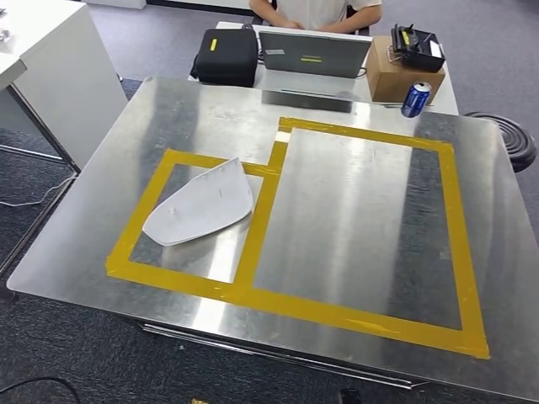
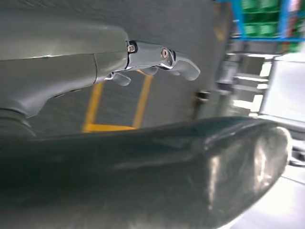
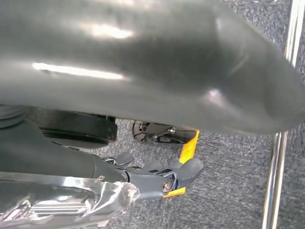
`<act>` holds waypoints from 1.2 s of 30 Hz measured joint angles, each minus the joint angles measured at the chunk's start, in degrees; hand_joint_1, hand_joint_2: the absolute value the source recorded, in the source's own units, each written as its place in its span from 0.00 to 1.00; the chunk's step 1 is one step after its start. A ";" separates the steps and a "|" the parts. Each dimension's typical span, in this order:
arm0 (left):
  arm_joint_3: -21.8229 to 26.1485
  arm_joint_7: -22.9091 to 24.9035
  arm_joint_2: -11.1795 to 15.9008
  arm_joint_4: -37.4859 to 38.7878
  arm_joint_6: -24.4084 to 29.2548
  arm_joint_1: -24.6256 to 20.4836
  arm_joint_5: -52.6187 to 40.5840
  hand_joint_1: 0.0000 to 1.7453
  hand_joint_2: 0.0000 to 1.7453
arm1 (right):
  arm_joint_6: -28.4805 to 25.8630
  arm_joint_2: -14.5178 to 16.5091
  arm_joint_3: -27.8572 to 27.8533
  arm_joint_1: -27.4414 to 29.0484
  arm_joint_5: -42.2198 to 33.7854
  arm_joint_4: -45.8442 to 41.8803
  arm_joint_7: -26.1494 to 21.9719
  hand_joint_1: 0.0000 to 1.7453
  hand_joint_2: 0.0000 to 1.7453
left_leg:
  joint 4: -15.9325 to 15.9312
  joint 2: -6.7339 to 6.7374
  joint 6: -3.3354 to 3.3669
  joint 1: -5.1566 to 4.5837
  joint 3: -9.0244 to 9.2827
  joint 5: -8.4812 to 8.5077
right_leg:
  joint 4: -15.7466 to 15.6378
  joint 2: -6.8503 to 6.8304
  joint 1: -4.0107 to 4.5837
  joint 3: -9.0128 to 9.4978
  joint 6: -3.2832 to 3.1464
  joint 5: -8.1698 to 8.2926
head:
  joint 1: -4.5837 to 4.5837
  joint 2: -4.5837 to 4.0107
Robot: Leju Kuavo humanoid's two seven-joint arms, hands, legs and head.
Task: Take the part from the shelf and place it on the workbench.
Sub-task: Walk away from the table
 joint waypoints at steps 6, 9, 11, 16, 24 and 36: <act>-2.23 0.90 -1.15 12.70 3.31 -0.13 -8.91 0.00 0.00 | 0.94 -0.01 0.01 0.03 -0.72 0.05 1.25 0.00 0.00 | -0.20 0.60 0.76 0.00 -0.24 0.76 | 15.55 -0.18 0.43 -4.58 -0.43 -10.65 | 0.06 0.00; -8.70 8.18 -2.09 22.46 12.45 0.13 -25.65 0.00 0.00 | 2.26 -0.02 0.32 -0.04 -0.26 0.10 4.95 0.00 0.00 | -0.17 0.50 0.66 -0.28 -1.08 1.66 | 6.86 -0.17 1.08 1.73 -1.56 -7.23 | 0.04 0.00; -15.08 12.52 -3.14 27.72 15.65 0.47 -34.96 0.00 0.00 | 2.62 -0.05 0.57 -0.16 -0.24 0.11 6.13 0.00 0.00 | -0.28 0.29 0.20 -0.25 -1.17 2.37 | 0.03 -0.16 1.66 5.77 -2.24 -4.60 | 0.04 -0.01; -23.75 14.29 -4.11 34.38 16.33 1.00 -37.39 0.00 0.00 | 2.73 -0.05 0.86 -0.28 -0.34 0.12 6.60 0.00 0.00 | -0.15 0.26 -1.86 0.22 -1.67 2.07 | -1.72 -0.08 1.84 4.69 -3.37 -1.21 | 0.59 -0.04; -36.74 21.51 -4.52 39.16 -0.04 1.71 -52.92 0.00 0.00 | 2.69 -0.19 3.47 -0.36 2.89 0.05 8.34 0.00 0.00 | 12.31 0.32 -5.42 2.42 0.66 -7.03 | -1.10 -0.94 0.10 -1.31 -2.13 3.58 | 0.17 -0.03; -54.70 22.37 -7.72 41.73 -12.12 0.96 -66.31 0.00 0.00 | 3.08 -1.47 9.19 -1.77 6.79 -1.02 13.75 0.00 0.00 | 0.03 0.53 -0.81 1.71 4.80 -4.27 | 15.45 -0.70 0.06 -7.48 0.72 -6.41 | 0.19 -0.04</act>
